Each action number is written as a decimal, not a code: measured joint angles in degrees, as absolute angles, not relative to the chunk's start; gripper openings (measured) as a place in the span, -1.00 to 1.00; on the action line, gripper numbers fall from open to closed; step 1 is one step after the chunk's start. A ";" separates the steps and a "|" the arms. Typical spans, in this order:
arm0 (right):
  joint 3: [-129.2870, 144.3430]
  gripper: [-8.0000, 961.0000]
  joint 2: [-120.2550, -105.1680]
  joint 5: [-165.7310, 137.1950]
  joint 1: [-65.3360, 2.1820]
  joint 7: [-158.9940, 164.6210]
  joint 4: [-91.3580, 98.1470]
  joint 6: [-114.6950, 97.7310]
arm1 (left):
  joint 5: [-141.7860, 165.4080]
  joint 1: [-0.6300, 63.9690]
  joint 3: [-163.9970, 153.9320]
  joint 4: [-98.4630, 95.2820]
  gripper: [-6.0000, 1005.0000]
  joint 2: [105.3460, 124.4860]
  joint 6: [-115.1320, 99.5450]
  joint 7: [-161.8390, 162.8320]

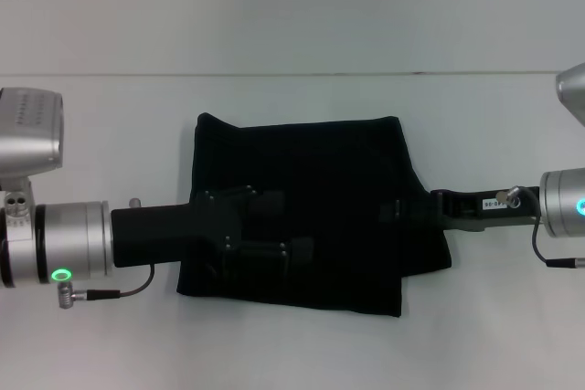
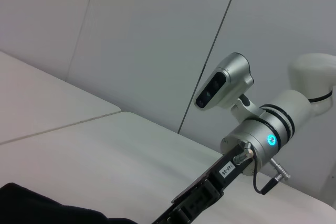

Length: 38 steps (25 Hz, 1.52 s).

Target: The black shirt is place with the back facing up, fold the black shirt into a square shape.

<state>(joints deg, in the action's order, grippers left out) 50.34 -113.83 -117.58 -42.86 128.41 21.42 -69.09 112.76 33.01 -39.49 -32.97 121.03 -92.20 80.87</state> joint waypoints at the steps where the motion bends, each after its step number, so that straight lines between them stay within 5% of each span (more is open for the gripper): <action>1: 50.36 0.42 -113.90 -117.59 -42.87 128.41 21.41 -68.90 | 112.76 32.98 -39.46 -32.92 0.89 121.04 -92.10 80.86; 29: 51.51 0.41 -116.13 -117.29 -44.51 128.35 19.43 -63.40 | 112.76 32.95 -39.28 -32.74 0.89 121.03 -90.96 80.77; 38: 51.48 -0.27 -117.06 -117.37 -44.47 127.88 19.72 -61.61 | 112.73 32.95 -39.29 -32.65 0.89 121.09 -90.92 80.74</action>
